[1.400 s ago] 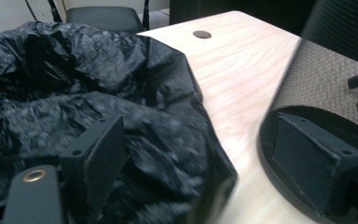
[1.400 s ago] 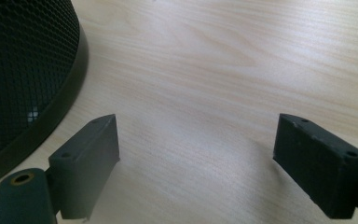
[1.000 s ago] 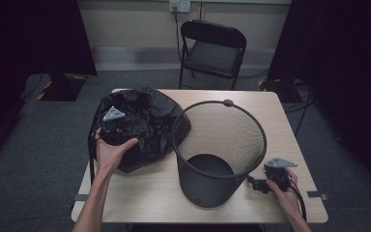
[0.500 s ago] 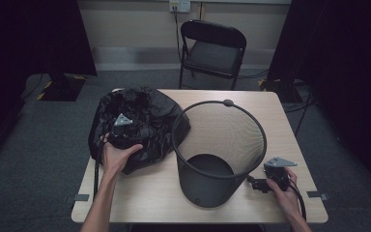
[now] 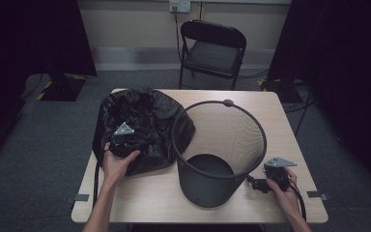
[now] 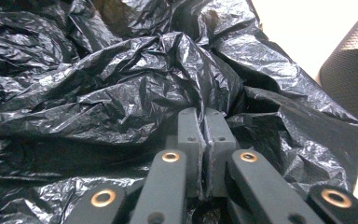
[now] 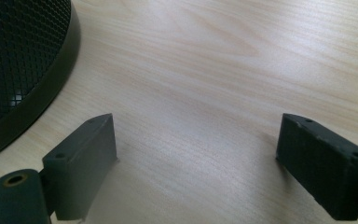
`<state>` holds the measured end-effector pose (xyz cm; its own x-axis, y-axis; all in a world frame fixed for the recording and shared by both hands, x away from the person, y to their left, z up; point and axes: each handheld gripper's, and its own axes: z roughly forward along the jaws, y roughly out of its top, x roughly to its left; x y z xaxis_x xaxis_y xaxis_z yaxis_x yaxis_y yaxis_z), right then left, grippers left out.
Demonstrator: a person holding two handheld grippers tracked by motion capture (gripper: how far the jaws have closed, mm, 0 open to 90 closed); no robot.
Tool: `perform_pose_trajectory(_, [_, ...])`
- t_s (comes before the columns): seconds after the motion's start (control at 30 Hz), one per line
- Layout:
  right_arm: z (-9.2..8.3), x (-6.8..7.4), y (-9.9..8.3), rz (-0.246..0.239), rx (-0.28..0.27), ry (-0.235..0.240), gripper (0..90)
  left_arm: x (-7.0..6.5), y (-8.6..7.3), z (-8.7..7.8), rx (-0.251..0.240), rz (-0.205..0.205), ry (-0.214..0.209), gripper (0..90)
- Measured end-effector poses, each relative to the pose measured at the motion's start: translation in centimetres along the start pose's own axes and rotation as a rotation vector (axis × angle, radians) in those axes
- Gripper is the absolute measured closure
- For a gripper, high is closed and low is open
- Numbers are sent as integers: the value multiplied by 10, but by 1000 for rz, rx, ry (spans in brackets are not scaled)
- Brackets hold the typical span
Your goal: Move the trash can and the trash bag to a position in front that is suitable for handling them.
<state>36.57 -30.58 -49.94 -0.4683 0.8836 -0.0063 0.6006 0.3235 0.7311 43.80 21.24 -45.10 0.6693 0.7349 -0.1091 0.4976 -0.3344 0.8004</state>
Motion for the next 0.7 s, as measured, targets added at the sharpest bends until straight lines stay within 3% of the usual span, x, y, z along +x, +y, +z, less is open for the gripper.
perform_pose_trajectory(0.1, [0, 0, 0, 0, 0, 0, 113, -5, -3, -11, -22, -4, 9, 875])
perform_pose_trajectory(0.43, [0, 0, 0, 1, 0, 0, 114, -22, -20, -39, -47, 7, -29, 873])
perform_pose_trajectory(0.7, [0, 0, 0, 0, 0, 0, 114, -39, -34, -58, -55, 29, -11, 874])
